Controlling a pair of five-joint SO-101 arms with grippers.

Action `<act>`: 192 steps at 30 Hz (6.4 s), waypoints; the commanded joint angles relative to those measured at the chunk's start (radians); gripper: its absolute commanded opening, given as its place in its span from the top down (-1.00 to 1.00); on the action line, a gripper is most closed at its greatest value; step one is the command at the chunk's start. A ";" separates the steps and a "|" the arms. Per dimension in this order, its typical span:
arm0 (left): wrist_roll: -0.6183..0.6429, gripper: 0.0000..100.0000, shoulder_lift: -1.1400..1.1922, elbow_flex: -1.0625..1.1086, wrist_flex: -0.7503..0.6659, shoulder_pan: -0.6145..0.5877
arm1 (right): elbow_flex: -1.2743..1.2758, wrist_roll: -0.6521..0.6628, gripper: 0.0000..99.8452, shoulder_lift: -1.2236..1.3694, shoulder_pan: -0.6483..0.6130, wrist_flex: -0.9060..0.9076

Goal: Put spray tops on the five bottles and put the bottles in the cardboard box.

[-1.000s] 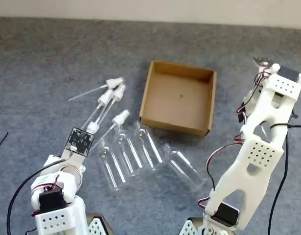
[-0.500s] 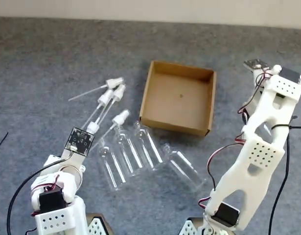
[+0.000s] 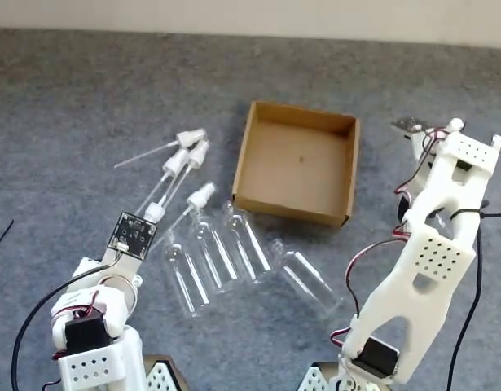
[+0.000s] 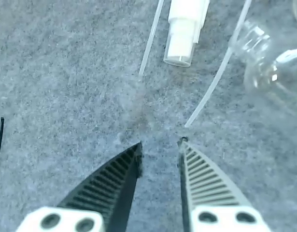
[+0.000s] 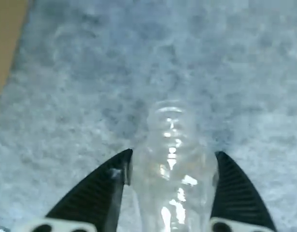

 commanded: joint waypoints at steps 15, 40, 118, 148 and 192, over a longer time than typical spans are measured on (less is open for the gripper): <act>-0.003 0.75 0.231 -0.344 -0.011 0.012 | -0.028 -0.427 0.99 -0.329 -0.085 0.033; 0.054 0.58 2.199 -2.123 0.141 0.189 | 0.657 -0.453 0.99 -0.955 -0.354 -0.042; 0.100 0.91 2.614 -3.298 0.491 0.255 | 0.479 -0.578 0.99 -1.023 -0.601 0.031; 0.562 0.92 1.175 -1.839 -0.189 0.780 | 1.802 -0.841 0.99 -1.957 -0.822 -0.993; 0.557 0.92 1.125 -1.365 -0.582 0.929 | 2.060 -0.948 0.99 -2.368 -0.909 -1.218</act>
